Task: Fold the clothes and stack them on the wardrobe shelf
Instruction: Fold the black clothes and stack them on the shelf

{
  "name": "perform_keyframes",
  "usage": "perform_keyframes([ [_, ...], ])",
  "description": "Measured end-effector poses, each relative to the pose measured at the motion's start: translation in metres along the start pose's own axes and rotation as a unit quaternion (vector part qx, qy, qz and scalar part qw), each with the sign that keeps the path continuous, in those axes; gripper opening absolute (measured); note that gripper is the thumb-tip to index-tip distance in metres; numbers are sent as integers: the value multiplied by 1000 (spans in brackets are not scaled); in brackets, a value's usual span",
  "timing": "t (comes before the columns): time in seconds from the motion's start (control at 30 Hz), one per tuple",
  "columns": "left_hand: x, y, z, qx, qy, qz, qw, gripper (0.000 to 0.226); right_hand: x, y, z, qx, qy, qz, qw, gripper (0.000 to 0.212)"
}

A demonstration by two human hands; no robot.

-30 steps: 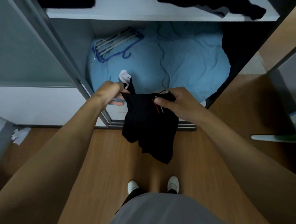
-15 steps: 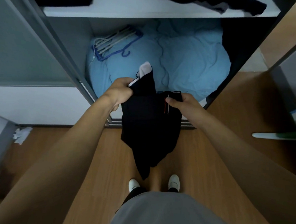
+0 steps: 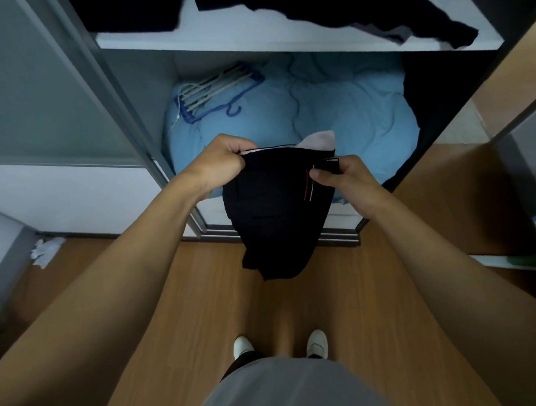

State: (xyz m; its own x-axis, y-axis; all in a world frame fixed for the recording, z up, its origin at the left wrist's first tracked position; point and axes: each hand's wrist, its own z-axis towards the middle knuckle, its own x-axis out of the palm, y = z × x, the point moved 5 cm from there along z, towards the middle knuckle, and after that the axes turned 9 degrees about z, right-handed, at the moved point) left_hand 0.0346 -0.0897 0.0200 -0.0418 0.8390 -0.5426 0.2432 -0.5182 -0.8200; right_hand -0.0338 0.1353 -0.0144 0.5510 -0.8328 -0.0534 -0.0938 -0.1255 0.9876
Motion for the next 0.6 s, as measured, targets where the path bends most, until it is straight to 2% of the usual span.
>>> perform_keyframes([
  [0.07,-4,4,1,-39,7,18,999,13,1,5,-1,-19,-29,10,999,13],
  [0.1,-5,9,1,-57,26,37,997,13,1,8,-1,-24,-40,15,999,15],
  [0.23,0,28,-7,-94,128,75,985,38,4,18,0,-48,-41,-8,998,18],
  [0.4,4,31,1,-60,68,141,986,37,14,28,-1,-76,-15,-79,994,18],
  [0.53,-4,25,7,-54,32,168,984,28,16,31,-3,-96,-17,-72,993,20],
  [0.6,-6,21,10,-63,-8,129,990,22,17,36,-5,-120,-6,-84,989,27],
])
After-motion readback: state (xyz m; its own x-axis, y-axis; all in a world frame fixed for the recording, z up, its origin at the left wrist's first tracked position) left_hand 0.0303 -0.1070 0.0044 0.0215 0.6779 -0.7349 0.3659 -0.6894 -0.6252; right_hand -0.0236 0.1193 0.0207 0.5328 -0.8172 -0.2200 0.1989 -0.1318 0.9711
